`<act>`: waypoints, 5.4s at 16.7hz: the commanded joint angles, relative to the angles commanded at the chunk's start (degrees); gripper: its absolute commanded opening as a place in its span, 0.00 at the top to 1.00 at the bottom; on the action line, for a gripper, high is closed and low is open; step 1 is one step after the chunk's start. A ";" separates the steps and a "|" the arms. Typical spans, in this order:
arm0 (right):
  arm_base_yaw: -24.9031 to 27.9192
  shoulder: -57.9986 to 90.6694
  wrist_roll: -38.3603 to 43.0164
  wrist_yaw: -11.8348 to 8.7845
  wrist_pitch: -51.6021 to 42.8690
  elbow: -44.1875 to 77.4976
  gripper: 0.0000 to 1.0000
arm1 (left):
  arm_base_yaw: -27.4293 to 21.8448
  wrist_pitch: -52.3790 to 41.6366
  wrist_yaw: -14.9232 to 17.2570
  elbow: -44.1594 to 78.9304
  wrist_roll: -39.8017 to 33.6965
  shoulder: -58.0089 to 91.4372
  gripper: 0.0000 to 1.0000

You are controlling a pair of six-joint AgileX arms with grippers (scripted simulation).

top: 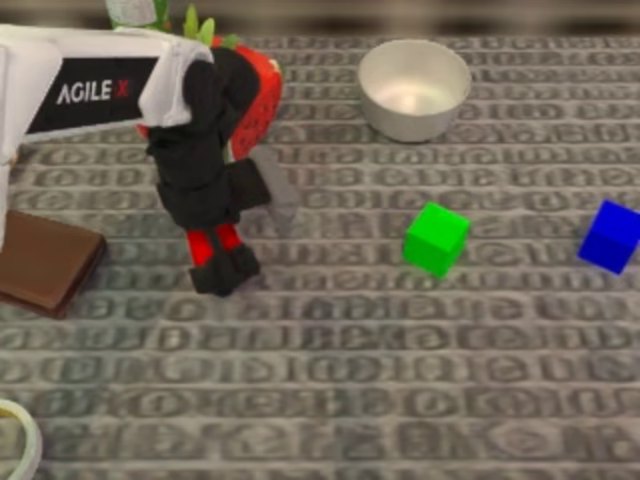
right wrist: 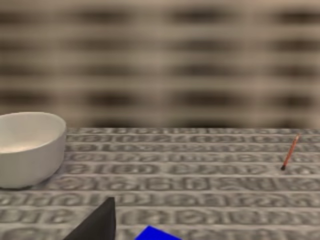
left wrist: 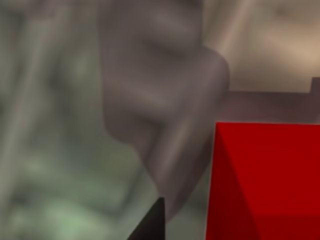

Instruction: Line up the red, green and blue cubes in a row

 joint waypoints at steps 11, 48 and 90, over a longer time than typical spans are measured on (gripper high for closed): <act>0.00 0.00 0.00 0.00 0.00 0.00 0.00 | 0.00 0.00 0.00 0.00 0.00 0.00 1.00; 0.00 0.00 0.00 0.00 0.00 0.00 0.00 | -11.05 -1.60 0.87 -15.32 10.57 -17.83 1.00; 0.00 0.00 0.00 0.00 0.00 0.00 0.00 | -10.31 -12.56 0.86 -8.15 10.67 -21.14 0.00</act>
